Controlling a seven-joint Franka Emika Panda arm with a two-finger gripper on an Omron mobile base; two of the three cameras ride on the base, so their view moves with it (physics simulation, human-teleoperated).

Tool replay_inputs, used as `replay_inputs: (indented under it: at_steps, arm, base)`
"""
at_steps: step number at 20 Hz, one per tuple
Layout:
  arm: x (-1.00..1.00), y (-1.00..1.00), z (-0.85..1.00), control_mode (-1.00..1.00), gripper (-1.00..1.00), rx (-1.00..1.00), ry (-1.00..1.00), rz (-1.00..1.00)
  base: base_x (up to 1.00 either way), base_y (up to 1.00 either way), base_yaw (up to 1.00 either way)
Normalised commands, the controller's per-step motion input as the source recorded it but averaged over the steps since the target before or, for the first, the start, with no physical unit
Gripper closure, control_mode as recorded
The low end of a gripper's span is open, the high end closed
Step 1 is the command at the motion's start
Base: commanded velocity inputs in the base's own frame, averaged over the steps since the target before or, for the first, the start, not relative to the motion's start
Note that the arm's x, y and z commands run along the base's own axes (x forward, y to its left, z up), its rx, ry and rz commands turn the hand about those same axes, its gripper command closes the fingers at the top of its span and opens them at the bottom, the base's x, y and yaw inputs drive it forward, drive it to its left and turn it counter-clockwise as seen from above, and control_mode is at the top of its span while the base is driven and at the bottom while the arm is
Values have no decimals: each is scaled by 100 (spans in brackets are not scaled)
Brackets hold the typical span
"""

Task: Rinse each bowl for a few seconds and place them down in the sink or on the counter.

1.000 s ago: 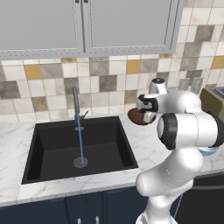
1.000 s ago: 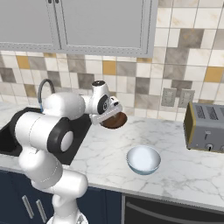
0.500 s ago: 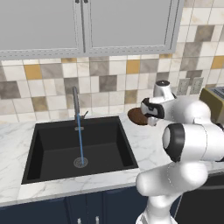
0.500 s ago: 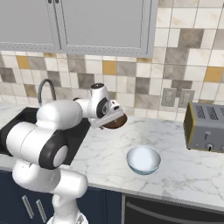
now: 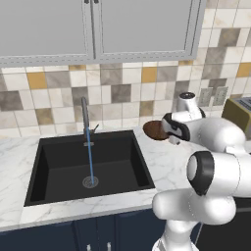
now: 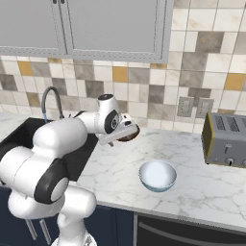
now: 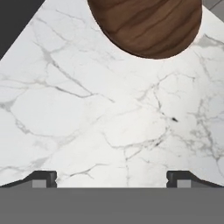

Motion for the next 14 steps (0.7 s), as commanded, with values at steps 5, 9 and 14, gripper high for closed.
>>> replay_inputs:
  at_steps: [5,9,14]
  arm:
    - [-29,-21,11,-100,-100,0,3,-9]
    - [-29,-22,6,-100,-100,0,4,-9]
    - [-28,-20,1,-100,-100,0,3,-10]
  base:
    - [0,0,0]
    - [0,0,0]
    - [0,0,0]
